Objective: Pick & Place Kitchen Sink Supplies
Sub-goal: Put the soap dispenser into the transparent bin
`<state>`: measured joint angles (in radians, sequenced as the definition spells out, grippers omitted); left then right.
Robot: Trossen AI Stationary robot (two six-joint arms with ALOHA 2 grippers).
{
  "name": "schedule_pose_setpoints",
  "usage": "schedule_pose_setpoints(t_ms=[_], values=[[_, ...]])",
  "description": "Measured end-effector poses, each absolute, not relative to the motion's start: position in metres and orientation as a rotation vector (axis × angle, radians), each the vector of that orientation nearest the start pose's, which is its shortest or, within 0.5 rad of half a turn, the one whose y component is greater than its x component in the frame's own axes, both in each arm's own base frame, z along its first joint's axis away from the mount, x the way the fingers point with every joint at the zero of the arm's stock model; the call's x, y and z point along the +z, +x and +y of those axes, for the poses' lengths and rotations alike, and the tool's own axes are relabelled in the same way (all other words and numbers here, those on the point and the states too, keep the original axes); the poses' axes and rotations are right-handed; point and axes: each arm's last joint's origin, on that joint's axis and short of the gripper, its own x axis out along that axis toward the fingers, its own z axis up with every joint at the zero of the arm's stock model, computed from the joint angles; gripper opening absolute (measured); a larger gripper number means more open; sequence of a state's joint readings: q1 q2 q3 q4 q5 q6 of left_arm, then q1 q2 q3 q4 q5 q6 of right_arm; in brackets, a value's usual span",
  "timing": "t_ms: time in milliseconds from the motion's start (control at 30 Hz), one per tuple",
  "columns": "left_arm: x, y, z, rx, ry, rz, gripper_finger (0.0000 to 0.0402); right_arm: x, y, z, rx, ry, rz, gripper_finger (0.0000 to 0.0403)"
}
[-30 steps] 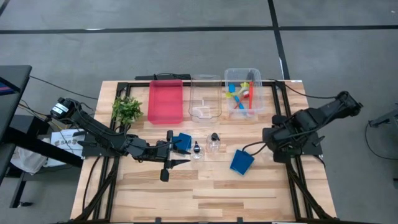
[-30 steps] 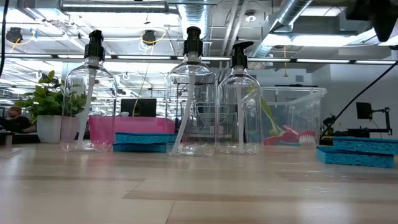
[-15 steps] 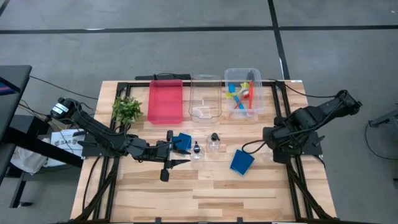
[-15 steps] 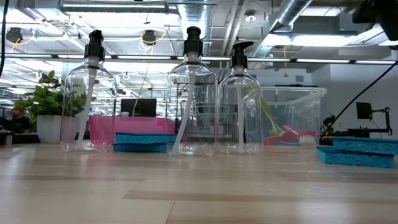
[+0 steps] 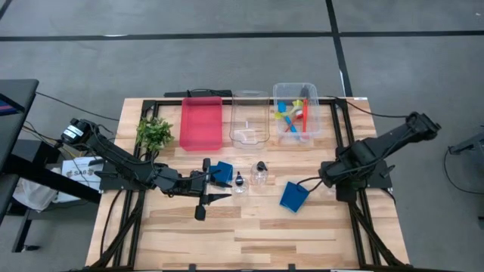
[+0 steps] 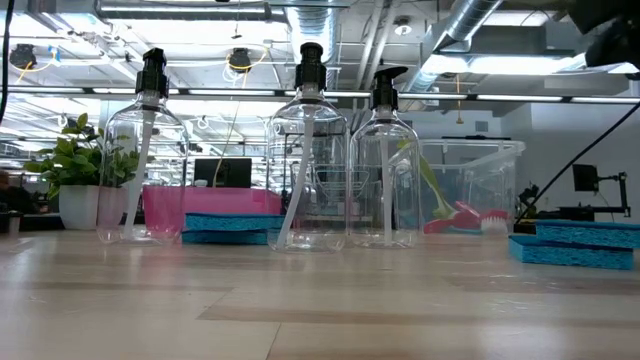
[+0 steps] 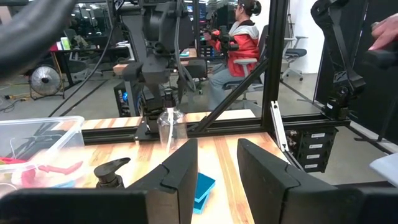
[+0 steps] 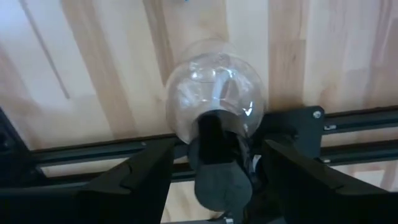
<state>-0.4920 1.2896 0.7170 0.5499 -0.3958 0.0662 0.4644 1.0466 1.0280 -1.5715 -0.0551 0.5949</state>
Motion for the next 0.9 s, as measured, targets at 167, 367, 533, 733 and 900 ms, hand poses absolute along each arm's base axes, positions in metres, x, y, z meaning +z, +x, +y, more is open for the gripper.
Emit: schedule_pose_setpoints(t_ms=[167,367,533,733,900], values=[[0.2727,0.2517,-0.1223,-0.097,0.076,0.017,0.0116,0.2861,0.1165,0.0601,-0.081,0.123,1.631,0.0239],[0.2727,0.2517,-0.1222,-0.097,0.076,0.017,0.0116,0.285,0.1164,0.06,-0.084,0.121,1.632,0.0218],[0.2727,0.2517,-0.1223,-0.097,0.076,0.017,0.0116,0.285,0.1165,0.06,-0.084,0.121,1.632,0.0165],[0.2727,0.2517,-0.1223,-0.097,0.076,0.017,0.0116,0.285,0.1164,0.0601,-0.082,0.123,1.634,0.0122],[0.2727,0.2517,-0.1222,-0.097,0.076,0.017,0.0116,0.285,0.1164,0.0601,-0.082,0.123,1.634,0.0139]])
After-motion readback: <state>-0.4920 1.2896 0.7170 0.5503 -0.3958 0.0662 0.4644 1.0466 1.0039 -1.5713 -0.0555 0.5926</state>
